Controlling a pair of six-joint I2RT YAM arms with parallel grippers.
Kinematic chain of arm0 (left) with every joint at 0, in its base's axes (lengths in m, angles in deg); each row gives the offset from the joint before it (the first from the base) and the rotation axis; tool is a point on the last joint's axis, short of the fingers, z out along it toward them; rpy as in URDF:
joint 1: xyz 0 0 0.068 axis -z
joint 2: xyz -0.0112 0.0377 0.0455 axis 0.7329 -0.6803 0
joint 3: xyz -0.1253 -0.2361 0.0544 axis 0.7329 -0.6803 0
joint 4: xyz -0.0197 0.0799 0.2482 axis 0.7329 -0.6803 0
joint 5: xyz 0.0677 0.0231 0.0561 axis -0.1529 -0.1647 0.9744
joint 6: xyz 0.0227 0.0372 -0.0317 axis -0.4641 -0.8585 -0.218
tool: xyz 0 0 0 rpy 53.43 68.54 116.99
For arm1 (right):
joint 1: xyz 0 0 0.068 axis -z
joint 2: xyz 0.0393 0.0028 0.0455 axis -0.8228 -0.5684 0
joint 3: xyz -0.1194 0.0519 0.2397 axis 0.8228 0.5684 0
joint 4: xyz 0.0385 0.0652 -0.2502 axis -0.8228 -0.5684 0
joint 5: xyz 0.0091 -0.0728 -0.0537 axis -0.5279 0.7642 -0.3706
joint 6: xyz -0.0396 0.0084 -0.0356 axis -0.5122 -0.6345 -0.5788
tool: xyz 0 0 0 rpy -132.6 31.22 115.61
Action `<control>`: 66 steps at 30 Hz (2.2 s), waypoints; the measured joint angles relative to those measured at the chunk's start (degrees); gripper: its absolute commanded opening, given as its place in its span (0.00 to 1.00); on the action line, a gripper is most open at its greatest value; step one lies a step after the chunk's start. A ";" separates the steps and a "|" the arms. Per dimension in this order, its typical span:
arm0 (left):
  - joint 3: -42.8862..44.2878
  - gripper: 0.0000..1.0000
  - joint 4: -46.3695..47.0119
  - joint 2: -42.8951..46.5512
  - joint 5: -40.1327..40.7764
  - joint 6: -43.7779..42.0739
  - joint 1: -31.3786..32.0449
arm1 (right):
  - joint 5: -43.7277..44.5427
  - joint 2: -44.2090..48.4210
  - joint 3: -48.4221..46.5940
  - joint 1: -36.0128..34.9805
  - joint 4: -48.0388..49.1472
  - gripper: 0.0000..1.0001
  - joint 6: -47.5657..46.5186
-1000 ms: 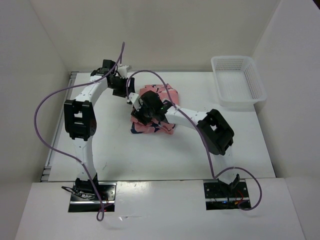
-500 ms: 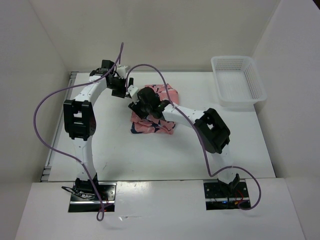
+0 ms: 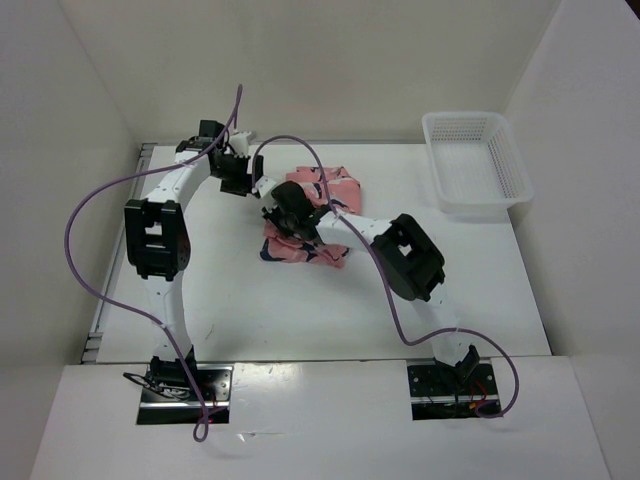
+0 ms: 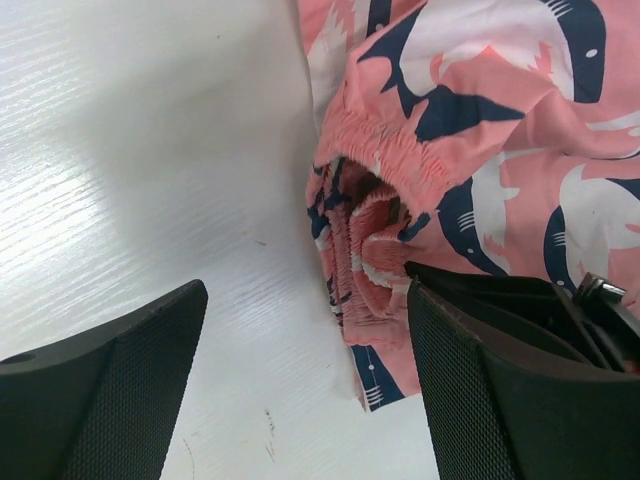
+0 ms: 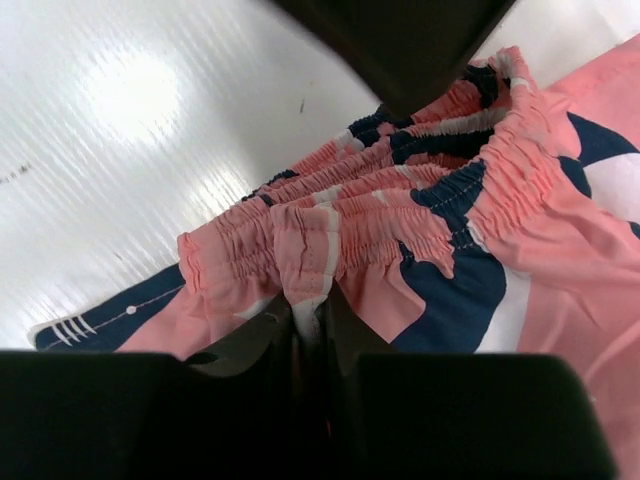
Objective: Fold and stack the shorts
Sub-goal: Fold the shorts
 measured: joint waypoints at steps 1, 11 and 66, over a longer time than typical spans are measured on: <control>-0.04 0.88 -0.04 0.00 -0.04 0.00 -0.04 | 0.15 0.00 -0.17 0.00 0.24 0.17 0.42; -0.04 0.88 -0.33 -0.63 -2.27 0.00 -0.09 | -2.03 4.74 -0.37 0.00 -1.77 0.25 -0.96; 7.78 0.52 -1.31 4.85 3.17 0.07 2.19 | -13.99 28.26 17.16 1.40 -11.52 0.00 -0.37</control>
